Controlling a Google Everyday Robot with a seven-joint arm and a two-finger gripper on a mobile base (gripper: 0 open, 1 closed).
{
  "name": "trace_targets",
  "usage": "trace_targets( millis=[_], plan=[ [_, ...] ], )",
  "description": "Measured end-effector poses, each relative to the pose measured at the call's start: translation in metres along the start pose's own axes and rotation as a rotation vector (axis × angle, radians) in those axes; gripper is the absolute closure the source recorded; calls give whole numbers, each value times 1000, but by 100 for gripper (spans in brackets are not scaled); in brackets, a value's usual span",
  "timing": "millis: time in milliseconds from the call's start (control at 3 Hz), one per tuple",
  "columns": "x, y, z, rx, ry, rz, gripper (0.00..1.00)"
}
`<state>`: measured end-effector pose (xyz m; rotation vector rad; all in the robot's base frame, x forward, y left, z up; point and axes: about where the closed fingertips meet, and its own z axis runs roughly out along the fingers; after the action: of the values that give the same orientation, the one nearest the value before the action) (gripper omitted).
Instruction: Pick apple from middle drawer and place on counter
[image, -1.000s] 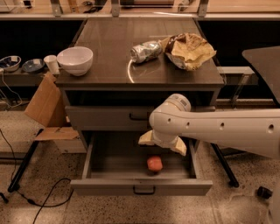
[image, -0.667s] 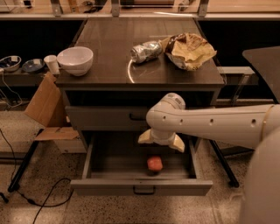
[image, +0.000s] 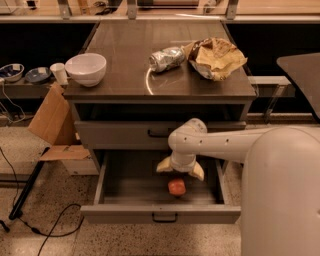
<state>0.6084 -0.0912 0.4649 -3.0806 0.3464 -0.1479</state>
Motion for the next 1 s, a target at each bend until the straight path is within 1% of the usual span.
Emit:
trace_targets(
  millis=[333, 667, 1000],
  plan=[
    [-4, -3, 34, 29, -45, 1, 0],
    [-6, -9, 62, 59, -62, 23, 0],
    [-12, -12, 77, 100, -35, 67, 0]
  ],
)
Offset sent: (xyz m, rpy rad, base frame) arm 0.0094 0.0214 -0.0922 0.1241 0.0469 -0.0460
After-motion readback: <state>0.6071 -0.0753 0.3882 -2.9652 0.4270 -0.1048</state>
